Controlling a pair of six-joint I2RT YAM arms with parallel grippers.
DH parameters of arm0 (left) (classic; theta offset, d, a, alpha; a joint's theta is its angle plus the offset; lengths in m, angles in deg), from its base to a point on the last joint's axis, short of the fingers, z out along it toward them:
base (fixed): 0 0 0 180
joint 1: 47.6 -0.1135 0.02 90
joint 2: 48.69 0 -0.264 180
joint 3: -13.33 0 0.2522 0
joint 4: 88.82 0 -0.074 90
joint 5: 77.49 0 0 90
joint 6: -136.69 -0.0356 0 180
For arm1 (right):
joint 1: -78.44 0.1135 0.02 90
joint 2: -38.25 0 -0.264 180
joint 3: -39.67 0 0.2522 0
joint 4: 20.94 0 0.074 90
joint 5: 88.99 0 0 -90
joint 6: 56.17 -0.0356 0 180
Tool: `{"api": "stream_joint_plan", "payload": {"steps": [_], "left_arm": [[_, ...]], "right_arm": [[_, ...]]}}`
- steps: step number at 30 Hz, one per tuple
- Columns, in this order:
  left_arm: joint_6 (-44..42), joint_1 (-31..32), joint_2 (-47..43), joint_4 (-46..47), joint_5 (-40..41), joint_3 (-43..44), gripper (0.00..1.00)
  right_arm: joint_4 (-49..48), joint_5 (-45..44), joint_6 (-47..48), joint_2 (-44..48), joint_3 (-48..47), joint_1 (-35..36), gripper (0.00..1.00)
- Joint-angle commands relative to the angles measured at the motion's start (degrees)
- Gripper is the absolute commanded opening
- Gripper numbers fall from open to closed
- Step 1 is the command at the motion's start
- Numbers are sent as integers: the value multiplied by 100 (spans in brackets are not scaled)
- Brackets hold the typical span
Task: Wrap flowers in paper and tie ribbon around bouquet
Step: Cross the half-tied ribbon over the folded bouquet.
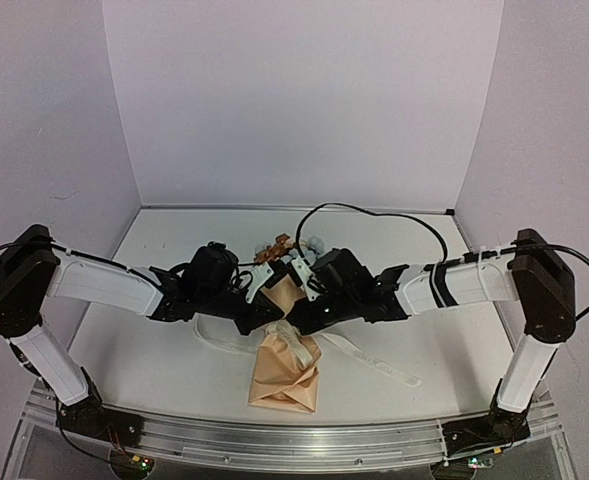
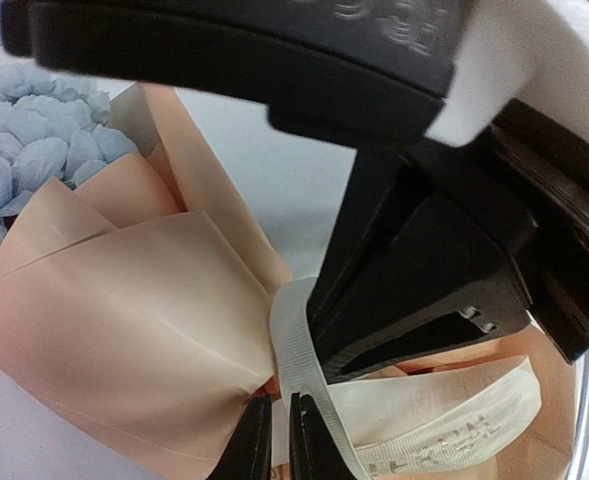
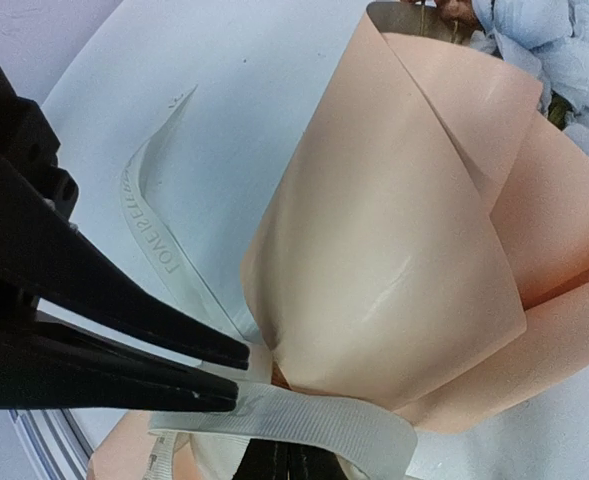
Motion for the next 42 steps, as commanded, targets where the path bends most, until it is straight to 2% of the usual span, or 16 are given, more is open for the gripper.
{"api": "stream_joint_plan", "payload": {"steps": [1, 4, 6, 16, 20, 23, 30, 39, 42], "left_arm": [[-305, -24, 39, -102, -519, 240, 8], [-316, -24, 95, -151, -592, 262, 8], [-316, -24, 95, -133, -589, 245, 8], [-311, -23, 148, -126, -759, 232, 7], [-290, -23, 113, -123, -766, 226, 5], [-290, -24, 50, -93, -717, 193, 4], [-296, -24, 77, -122, -756, 203, 4], [-292, -24, 99, -126, -799, 242, 3], [-298, -24, 93, -135, -781, 237, 3]], "right_arm": [[-223, -22, 85, 22, 97, 21, 0], [-229, 62, 115, 66, 124, 15, 0], [-231, 114, 162, 126, 154, 19, 6], [-220, 291, 251, 347, 237, 22, 12], [-214, 338, 269, 366, 252, 19, 4], [-171, 362, 292, 396, 254, 24, 3], [-6, 353, 468, 612, 346, 34, 17], [251, 400, 581, 770, 415, 43, 19], [343, 319, 770, 931, 584, 42, 25]]}}
